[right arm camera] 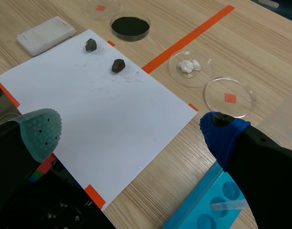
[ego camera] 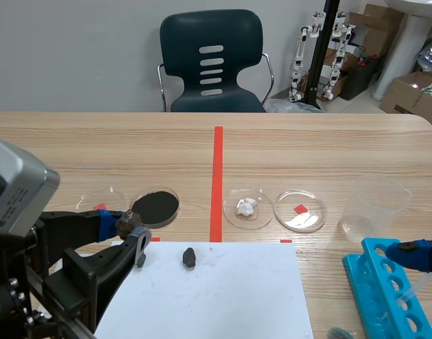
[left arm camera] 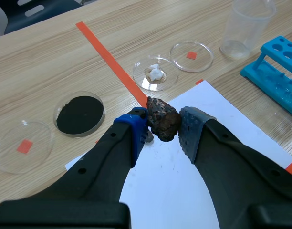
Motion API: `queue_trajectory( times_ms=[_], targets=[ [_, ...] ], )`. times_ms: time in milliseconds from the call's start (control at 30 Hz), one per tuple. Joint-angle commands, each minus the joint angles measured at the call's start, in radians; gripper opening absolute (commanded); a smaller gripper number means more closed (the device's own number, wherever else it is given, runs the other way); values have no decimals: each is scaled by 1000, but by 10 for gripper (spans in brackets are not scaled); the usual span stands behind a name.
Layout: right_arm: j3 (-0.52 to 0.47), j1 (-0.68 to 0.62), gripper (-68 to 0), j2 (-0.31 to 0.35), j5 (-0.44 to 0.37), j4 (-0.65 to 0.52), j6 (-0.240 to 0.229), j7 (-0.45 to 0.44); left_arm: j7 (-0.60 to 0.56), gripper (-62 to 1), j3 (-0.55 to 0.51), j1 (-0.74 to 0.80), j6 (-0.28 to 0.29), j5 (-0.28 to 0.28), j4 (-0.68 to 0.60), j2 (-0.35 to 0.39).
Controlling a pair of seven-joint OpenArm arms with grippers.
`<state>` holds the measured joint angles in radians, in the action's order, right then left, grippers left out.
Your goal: Put the right mineral back
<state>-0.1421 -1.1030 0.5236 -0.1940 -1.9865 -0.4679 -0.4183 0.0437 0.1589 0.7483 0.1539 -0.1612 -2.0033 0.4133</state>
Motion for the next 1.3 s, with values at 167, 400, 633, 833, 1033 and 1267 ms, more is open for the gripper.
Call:
queue_trajectory(
  times_ms=[167,400,633,833,1033,1267],
  targets=[
    [-3,4,-71,0,-11,-8,0,-14,-18,-479,0,-1,-1,-2,-7,3],
    [-3,4,-71,0,-11,-8,0,-14,-18,-479,0,-1,-1,-2,-7,3],
    [-3,4,-71,0,-11,-8,0,-14,-17,-479,0,-1,-1,-2,-7,3],
    [-3,4,-71,0,-11,-8,0,-14,-17,-479,0,-5,-1,-2,-7,3],
    [-3,4,-71,0,-11,-8,0,-14,90,-479,0,-61,-1,-3,-7,2],
    [-3,4,-71,0,-11,-8,0,-14,216,-479,54,-159,-1,-4,19,2]
  ],
)
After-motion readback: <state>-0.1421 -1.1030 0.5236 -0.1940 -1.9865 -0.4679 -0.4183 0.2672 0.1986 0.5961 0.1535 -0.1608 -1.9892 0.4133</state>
